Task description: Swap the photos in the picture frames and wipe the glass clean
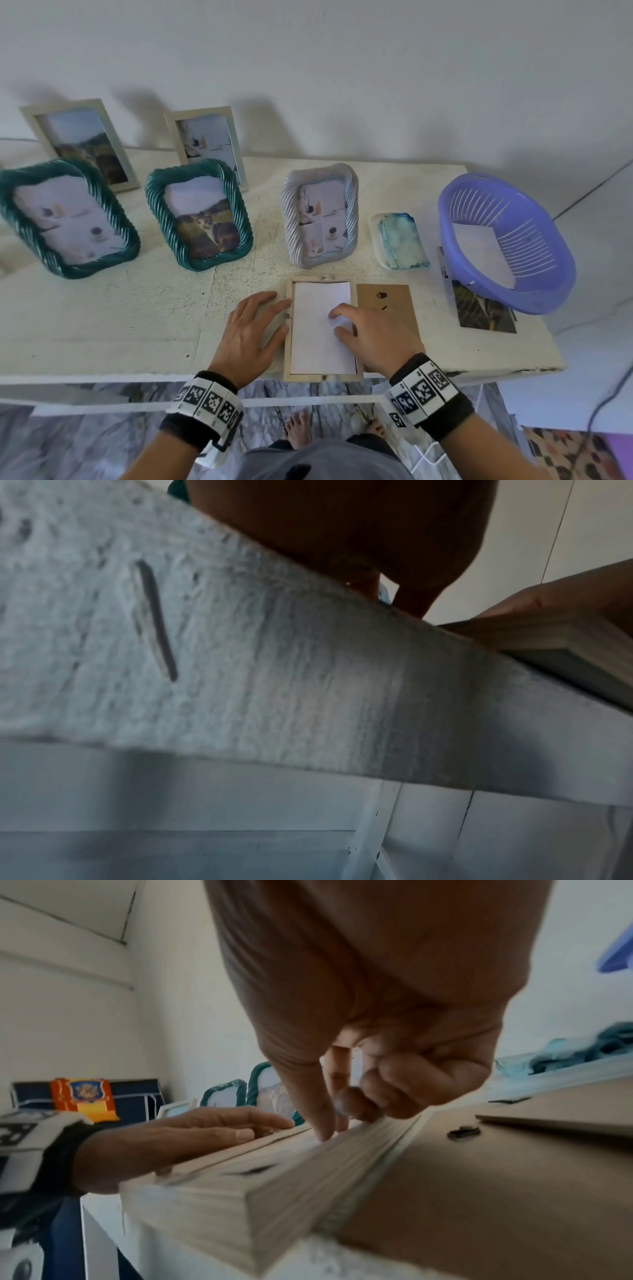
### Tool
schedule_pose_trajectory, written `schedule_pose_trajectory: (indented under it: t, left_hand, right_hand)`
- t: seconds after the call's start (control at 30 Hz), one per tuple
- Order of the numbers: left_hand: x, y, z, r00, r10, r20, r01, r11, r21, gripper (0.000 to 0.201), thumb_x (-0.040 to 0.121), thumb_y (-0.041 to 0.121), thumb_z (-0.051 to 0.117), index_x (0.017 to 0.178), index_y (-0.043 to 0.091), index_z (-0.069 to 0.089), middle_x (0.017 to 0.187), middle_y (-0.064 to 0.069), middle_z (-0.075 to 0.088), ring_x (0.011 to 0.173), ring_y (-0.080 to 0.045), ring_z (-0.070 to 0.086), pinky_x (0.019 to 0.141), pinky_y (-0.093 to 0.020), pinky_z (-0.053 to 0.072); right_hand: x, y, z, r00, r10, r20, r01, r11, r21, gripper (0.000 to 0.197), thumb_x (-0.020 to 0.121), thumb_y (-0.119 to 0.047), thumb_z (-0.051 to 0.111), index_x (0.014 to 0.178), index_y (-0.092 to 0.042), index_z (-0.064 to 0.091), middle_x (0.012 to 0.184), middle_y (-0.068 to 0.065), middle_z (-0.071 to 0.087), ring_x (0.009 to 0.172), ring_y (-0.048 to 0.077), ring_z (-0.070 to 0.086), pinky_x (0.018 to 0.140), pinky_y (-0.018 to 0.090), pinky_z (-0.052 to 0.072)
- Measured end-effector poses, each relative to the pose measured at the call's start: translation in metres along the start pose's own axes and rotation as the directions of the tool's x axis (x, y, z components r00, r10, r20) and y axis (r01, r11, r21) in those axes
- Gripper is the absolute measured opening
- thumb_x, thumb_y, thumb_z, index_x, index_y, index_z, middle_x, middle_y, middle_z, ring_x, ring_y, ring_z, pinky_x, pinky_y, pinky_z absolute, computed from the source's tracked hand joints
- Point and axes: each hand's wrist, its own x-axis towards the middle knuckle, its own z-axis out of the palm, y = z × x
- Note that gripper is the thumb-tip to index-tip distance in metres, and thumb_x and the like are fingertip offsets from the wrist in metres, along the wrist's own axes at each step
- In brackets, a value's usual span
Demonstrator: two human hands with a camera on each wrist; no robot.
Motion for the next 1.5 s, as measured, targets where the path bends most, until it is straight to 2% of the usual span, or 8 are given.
schedule_pose_trajectory:
  t: [0.2,0.47,0.63,0.77,0.9,1.13,1.3,1.5]
  left_hand:
    - [-0.001,-0.004,0.002,1.0,-0.003,-0.009,0.003,1.0,0.009,0.043,0.094,0.045,0.048,0.133,0.028,0.058,0.136,0.001,0.051,0.124,-0.021,0.047,0.098,-0.043,0.044]
    - [-0.001,-0.006,0.004,1.0,-0.001,-0.021,0.002,1.0,0.022,0.044,0.094,0.046,0.047,0.133,0.03,0.058,0.136,0.003,0.05,0.124,-0.019,0.046,0.098,-0.038,0.042]
    - [-0.001,-0.005,0.004,1.0,-0.002,-0.028,0.003,0.999,0.033,0.044,0.094,0.045,0.047,0.133,0.029,0.058,0.136,0.003,0.051,0.124,-0.019,0.045,0.097,-0.038,0.041]
    - [-0.002,-0.003,0.004,0.999,-0.007,-0.036,0.009,0.999,0.037,0.044,0.094,0.046,0.046,0.133,0.029,0.057,0.137,0.003,0.051,0.124,-0.019,0.046,0.097,-0.036,0.04]
    - [-0.002,-0.003,0.005,1.0,-0.006,-0.025,0.006,0.999,0.032,0.044,0.095,0.046,0.045,0.133,0.029,0.056,0.138,0.004,0.05,0.126,-0.018,0.045,0.099,-0.037,0.041]
    - [-0.003,-0.003,0.004,1.0,-0.009,-0.027,0.01,1.0,0.029,0.043,0.096,0.046,0.044,0.134,0.029,0.055,0.138,0.004,0.05,0.127,-0.018,0.044,0.101,-0.038,0.041]
    - [-0.002,-0.003,0.005,1.0,-0.012,-0.025,0.013,0.999,0.037,0.046,0.095,0.046,0.045,0.134,0.024,0.054,0.137,0.003,0.051,0.127,-0.019,0.046,0.102,-0.041,0.043]
    - [-0.002,-0.004,0.005,1.0,0.0,-0.025,0.001,1.0,0.031,0.047,0.095,0.047,0.045,0.134,0.024,0.055,0.137,0.004,0.051,0.126,-0.017,0.046,0.1,-0.04,0.043]
  right_hand:
    - [0.002,-0.001,0.002,1.0,-0.013,0.012,0.014,0.997,-0.07,0.027,0.1,-0.039,0.043,0.126,-0.04,0.051,0.087,-0.009,0.063,0.078,0.012,0.056,0.07,0.032,0.047]
    - [-0.003,0.008,0.004,0.995,-0.087,-0.051,0.087,0.996,-0.001,0.035,0.101,-0.038,0.041,0.135,-0.035,0.051,0.082,-0.012,0.061,0.065,0.002,0.049,0.064,0.027,0.046]
    - [-0.01,0.024,-0.005,0.946,0.084,-0.314,-0.124,0.986,-0.11,0.034,0.093,-0.037,0.055,0.122,-0.019,0.057,0.099,0.001,0.057,0.086,0.017,0.053,0.063,0.025,0.04]
    - [-0.02,0.038,-0.006,0.924,0.315,-0.215,-0.361,0.906,-0.224,0.048,0.088,-0.052,0.053,0.12,-0.016,0.052,0.129,0.008,0.044,0.111,0.027,0.043,0.078,0.034,0.046]
    - [-0.03,0.045,0.001,0.905,0.389,-0.173,-0.408,0.908,-0.094,0.049,0.091,-0.046,0.056,0.127,-0.013,0.048,0.142,0.014,0.031,0.123,0.034,0.037,0.098,0.039,0.04]
    - [-0.031,0.042,-0.013,0.873,0.419,-0.249,-0.406,0.908,0.105,0.042,0.082,-0.04,0.07,0.111,-0.013,0.056,0.137,0.008,0.031,0.118,0.031,0.036,0.091,0.034,0.035]
    - [-0.023,0.013,-0.016,0.881,0.208,-0.424,-0.219,0.976,0.024,0.038,0.076,-0.04,0.074,0.097,-0.012,0.059,0.119,0.008,0.04,0.1,0.025,0.036,0.079,0.03,0.035]
    - [-0.01,-0.02,0.004,0.965,0.108,-0.24,-0.133,0.987,-0.089,0.045,0.083,-0.053,0.06,0.104,-0.014,0.055,0.115,0.004,0.037,0.101,0.02,0.035,0.089,0.03,0.045]
